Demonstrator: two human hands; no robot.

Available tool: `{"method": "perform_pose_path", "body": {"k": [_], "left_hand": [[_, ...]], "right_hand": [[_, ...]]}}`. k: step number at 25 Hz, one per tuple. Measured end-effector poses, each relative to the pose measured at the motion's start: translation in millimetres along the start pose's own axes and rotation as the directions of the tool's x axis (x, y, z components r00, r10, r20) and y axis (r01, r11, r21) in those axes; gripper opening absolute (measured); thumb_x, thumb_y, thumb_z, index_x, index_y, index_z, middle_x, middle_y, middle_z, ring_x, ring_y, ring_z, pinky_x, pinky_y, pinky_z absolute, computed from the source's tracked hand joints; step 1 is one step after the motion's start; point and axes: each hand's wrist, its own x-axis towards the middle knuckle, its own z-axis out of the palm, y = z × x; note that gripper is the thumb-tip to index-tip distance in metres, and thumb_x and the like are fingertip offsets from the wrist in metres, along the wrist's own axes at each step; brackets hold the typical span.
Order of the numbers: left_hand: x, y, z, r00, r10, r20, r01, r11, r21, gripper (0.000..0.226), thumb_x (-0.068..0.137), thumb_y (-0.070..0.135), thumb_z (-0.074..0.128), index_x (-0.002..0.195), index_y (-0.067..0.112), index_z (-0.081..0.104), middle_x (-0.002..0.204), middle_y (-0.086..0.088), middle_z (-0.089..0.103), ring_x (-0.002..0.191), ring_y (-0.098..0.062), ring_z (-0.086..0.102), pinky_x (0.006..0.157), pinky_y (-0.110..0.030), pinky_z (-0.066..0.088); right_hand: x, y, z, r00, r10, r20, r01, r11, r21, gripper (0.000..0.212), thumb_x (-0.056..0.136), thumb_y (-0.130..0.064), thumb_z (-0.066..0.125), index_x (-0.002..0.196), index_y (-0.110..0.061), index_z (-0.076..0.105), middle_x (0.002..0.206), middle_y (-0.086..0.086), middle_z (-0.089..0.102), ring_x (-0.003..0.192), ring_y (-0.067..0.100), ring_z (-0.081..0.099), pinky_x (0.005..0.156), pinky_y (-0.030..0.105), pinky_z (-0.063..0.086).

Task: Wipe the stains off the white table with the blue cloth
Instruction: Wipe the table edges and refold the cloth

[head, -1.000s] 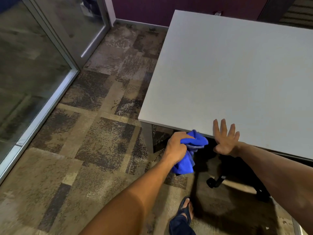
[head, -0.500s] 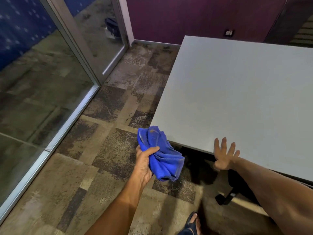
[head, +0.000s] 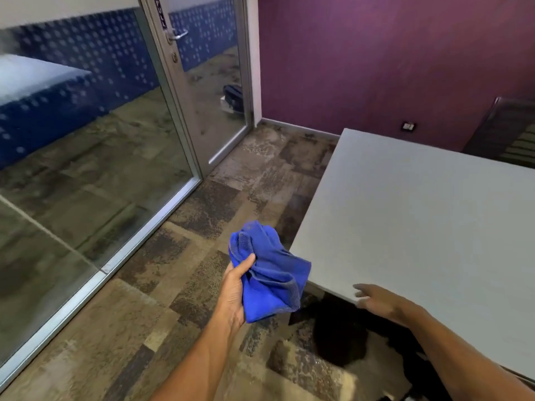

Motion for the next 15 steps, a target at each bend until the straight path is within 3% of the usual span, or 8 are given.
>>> {"method": "perform_pose_path", "body": {"k": [3,5,8,10,11,12,14,15], "left_hand": [[-3,35,-15,0.997,0.005,0.077,-0.010,0.998,0.055,0.058,0.083,0.012,0.073,0.139,0.007,0.054,0.132,-0.024,0.063,0.121,-0.041,0.061,0.106,-0.058,0.046],[-9,57,-24,0.994,0.007,0.110,-0.023,0.989,0.146,0.060,0.076,0.008,0.076,0.133,0.006,0.057,0.123,-0.021,0.069,0.107,-0.033,0.069,0.095,-0.047,0.056],[-18,96,-47,0.991,0.008,0.134,-0.054,0.936,0.347,0.058,0.072,0.000,0.075,0.128,0.000,0.057,0.121,-0.024,0.069,0.102,-0.031,0.068,0.096,-0.044,0.054],[-23,122,-62,0.991,0.018,0.136,-0.095,0.807,0.583,0.042,0.082,-0.009,0.065,0.122,0.001,0.059,0.120,-0.026,0.068,0.103,-0.032,0.066,0.098,-0.045,0.051],[-25,135,-66,0.987,0.058,0.148,-0.152,0.612,0.776,0.034,0.085,-0.010,0.057,0.115,0.004,0.062,0.116,-0.023,0.069,0.102,-0.032,0.066,0.093,-0.042,0.052],[-25,147,-70,0.977,0.105,0.187,-0.210,0.291,0.933,0.028,0.086,-0.008,0.052,0.107,0.008,0.062,0.110,-0.019,0.070,0.100,-0.033,0.066,0.085,-0.040,0.052],[-28,169,-71,0.952,0.142,0.271,-0.200,-0.381,0.903,0.020,0.084,-0.002,0.046,0.096,0.010,0.058,0.105,-0.020,0.068,0.099,-0.039,0.065,0.073,-0.040,0.046],[-28,179,-72,0.950,0.145,0.277,-0.160,-0.535,0.830,0.020,0.084,0.000,0.045,0.097,0.009,0.058,0.106,-0.021,0.067,0.100,-0.041,0.064,0.073,-0.041,0.045]], "right_hand": [[-15,-90,13,0.961,-0.116,-0.250,0.214,0.885,0.413,0.041,0.105,-0.034,0.055,0.143,-0.018,0.057,0.140,-0.001,0.064,0.123,0.015,0.064,0.107,0.033,0.046],[-26,-143,26,0.952,-0.137,-0.274,0.293,0.673,0.679,0.038,0.105,-0.045,0.050,0.132,-0.023,0.064,0.129,-0.003,0.072,0.113,0.016,0.071,0.095,0.032,0.053],[-39,-212,59,0.960,-0.172,-0.223,0.272,0.362,0.892,0.061,0.090,-0.066,0.052,0.130,-0.021,0.061,0.128,0.002,0.071,0.107,0.023,0.070,0.092,0.039,0.055],[-41,-241,87,0.966,-0.195,-0.170,0.232,0.362,0.903,0.082,0.077,-0.079,0.059,0.137,-0.024,0.051,0.137,-0.001,0.063,0.111,0.020,0.064,0.095,0.039,0.051],[-40,-251,101,0.967,-0.199,-0.156,0.225,0.392,0.892,0.095,0.069,-0.084,0.065,0.143,-0.030,0.042,0.145,-0.003,0.056,0.121,0.020,0.060,0.103,0.041,0.048],[-37,-259,113,0.969,-0.196,-0.149,0.220,0.413,0.884,0.111,0.060,-0.086,0.071,0.151,-0.038,0.031,0.152,-0.006,0.048,0.132,0.021,0.054,0.111,0.044,0.041],[-32,-267,131,0.972,-0.186,-0.147,0.218,0.459,0.861,0.133,0.054,-0.086,0.077,0.161,-0.040,0.012,0.160,-0.011,0.038,0.140,0.019,0.048,0.116,0.044,0.035],[-30,-272,138,0.972,-0.177,-0.155,0.223,0.484,0.846,0.136,0.056,-0.085,0.077,0.162,-0.040,0.005,0.161,-0.013,0.036,0.138,0.017,0.049,0.113,0.040,0.038]]}}
